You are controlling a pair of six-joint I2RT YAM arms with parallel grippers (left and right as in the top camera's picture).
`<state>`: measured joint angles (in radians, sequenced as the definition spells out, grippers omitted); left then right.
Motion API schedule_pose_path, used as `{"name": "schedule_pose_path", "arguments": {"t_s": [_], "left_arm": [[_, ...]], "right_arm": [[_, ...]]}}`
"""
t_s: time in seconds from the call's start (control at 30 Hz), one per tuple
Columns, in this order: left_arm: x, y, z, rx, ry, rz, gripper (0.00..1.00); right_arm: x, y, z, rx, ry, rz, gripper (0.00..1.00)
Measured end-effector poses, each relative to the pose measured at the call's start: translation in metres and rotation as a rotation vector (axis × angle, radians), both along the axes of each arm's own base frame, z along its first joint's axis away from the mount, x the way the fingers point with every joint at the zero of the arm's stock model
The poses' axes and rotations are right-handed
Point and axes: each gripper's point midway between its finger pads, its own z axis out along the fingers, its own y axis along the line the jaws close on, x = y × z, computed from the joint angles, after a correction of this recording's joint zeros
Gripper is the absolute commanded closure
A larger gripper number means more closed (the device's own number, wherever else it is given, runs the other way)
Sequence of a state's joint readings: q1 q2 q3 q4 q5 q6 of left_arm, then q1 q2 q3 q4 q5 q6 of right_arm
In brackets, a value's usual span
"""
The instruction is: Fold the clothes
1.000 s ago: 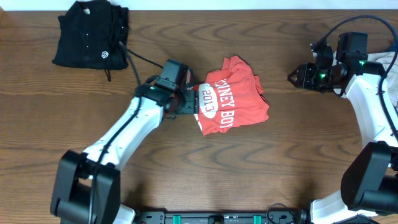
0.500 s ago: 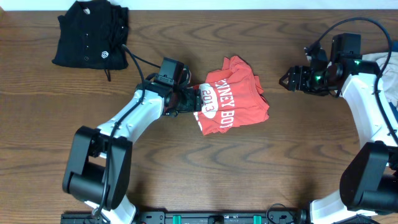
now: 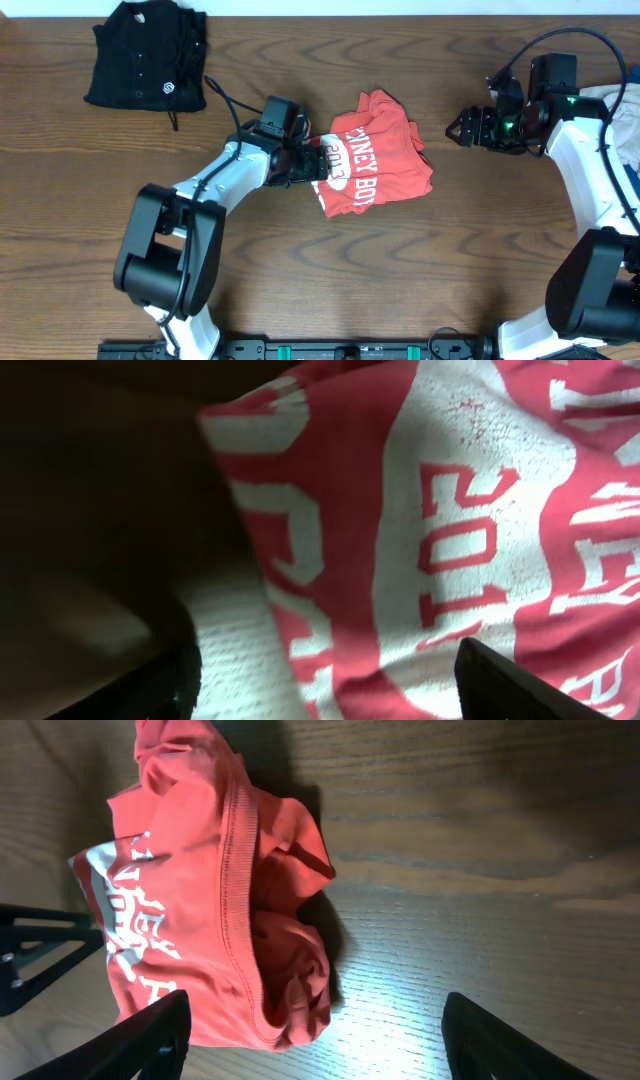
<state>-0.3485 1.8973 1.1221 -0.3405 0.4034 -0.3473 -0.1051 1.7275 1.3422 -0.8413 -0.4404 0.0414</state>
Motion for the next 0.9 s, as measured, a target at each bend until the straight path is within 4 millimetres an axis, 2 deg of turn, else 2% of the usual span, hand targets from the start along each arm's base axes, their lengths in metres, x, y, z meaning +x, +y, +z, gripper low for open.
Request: {"name": "schedule_pose_path", "arguments": {"t_s": [0.43,0.6,0.8,0.9], "left_arm": [[0.008,-0.018,0.001,-0.099,0.008,-0.005,0.19],[0.012,-0.029,0.002,-0.164,0.017,-0.02,0.2],[0.01,-0.033,-0.003,-0.19,0.047,-0.012,0.49],[0.008,-0.033,-0.007,-0.195,0.07,-0.004,0.7]], "right_arm": [[0.003,0.0,0.0,-0.001,-0.012,0.001,0.12],[0.003,0.006,-0.012,0.002,0.02,0.017,0.12],[0.003,0.017,-0.029,0.006,0.058,0.043,0.11],[0.006,0.02,-0.034,0.005,0.059,0.052,0.09]]}}
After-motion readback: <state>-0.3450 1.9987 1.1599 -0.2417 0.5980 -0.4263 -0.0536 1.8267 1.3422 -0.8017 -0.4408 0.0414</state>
